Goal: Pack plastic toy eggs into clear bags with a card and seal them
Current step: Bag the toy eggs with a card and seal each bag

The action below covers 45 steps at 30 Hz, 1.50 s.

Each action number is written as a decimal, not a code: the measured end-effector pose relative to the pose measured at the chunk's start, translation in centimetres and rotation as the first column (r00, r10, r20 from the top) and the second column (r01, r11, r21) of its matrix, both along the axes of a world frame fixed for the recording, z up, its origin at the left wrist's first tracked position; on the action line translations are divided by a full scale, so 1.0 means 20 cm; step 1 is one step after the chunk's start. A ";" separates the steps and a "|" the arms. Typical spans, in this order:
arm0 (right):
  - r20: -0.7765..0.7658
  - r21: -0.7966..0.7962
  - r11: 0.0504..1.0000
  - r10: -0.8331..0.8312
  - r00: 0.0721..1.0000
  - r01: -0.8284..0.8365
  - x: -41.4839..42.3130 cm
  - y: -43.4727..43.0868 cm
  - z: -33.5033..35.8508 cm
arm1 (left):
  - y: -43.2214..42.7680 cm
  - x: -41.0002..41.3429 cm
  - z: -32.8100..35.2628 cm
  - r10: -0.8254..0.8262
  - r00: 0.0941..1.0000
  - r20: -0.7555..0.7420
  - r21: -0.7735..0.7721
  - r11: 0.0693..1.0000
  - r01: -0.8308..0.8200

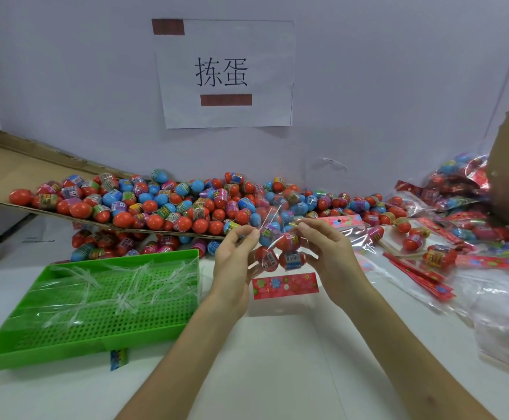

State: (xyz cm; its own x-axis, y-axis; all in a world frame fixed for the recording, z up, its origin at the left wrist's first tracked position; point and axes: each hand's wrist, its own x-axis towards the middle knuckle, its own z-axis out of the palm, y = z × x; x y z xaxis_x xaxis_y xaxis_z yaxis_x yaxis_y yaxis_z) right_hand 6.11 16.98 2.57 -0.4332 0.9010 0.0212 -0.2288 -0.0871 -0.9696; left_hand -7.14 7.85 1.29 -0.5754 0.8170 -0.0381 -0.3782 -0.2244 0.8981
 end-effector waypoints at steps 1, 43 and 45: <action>0.001 -0.008 1.000 0.004 1.000 -0.004 0.00 0.00 0.00 | 0.00 0.00 0.00 0.008 1.000 -0.011 -0.002 1.000 -0.008; -0.068 0.135 0.986 -0.089 0.994 0.097 0.00 -0.07 0.01 | -0.05 0.08 0.06 -0.248 0.963 0.105 0.270 0.939 0.213; -0.071 0.141 0.985 -0.087 0.994 0.096 0.00 -0.07 0.02 | -0.04 0.08 0.06 -0.250 0.964 0.086 0.267 0.938 0.220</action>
State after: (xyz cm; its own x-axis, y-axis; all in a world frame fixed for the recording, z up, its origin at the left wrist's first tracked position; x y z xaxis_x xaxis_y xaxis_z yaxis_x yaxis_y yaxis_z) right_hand 6.08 15.59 2.91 -0.3426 0.9223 0.1787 -0.2920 0.0762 -0.9534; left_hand -5.54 7.00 2.45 -0.3697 0.9197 0.1322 -0.5462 -0.3302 0.7698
